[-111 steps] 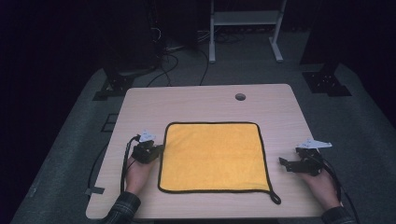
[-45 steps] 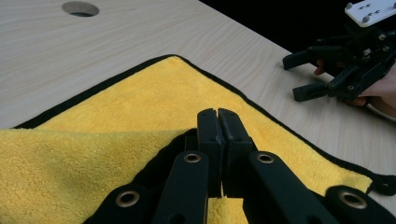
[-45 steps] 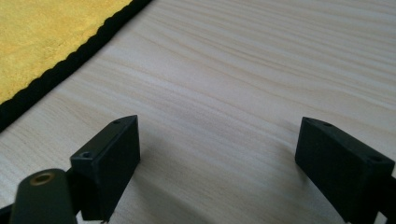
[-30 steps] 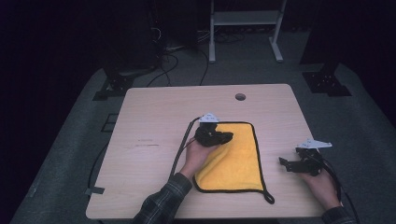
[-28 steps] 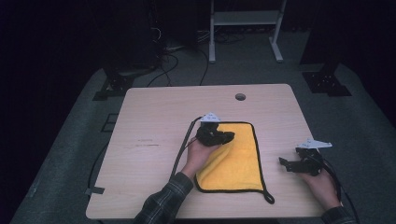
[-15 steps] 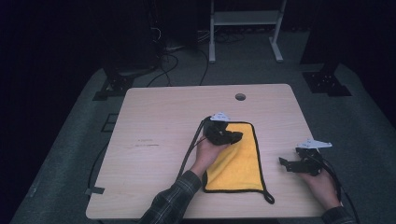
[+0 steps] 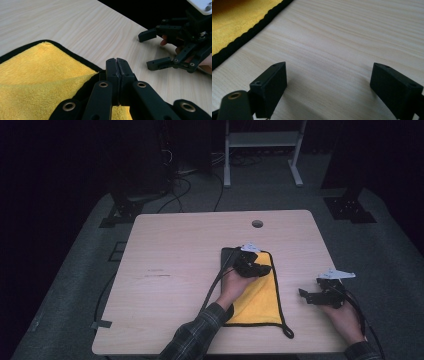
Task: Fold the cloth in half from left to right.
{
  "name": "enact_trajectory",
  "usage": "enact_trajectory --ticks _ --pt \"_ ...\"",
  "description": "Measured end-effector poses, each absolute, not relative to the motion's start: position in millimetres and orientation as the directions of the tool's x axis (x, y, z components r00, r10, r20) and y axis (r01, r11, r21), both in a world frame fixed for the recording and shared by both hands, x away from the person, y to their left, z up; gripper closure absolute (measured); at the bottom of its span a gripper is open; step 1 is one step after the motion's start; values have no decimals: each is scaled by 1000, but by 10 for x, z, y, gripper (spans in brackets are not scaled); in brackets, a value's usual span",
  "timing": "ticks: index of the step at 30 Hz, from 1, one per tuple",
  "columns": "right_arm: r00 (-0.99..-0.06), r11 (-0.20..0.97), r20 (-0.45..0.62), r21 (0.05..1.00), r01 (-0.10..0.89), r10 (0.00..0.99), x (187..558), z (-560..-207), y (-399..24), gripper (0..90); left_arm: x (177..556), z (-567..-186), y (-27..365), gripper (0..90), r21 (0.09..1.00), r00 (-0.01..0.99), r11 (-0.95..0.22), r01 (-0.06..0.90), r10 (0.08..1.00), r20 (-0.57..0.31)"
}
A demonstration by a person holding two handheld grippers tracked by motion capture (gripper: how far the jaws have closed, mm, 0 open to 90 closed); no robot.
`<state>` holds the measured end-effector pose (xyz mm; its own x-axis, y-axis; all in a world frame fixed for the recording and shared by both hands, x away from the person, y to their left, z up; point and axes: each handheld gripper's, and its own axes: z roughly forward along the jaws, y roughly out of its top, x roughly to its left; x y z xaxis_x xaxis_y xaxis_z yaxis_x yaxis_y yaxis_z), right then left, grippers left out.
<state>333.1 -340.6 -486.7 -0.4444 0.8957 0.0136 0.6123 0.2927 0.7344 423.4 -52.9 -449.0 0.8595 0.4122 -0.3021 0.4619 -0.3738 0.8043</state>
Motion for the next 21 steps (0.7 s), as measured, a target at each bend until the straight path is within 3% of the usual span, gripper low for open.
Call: enact_trajectory --ticks 21 --pt "-446 294 13 734 612 895 3330 -4867 -3406 131 4331 -4728 -828 887 735 854 -473 486 435 -285"
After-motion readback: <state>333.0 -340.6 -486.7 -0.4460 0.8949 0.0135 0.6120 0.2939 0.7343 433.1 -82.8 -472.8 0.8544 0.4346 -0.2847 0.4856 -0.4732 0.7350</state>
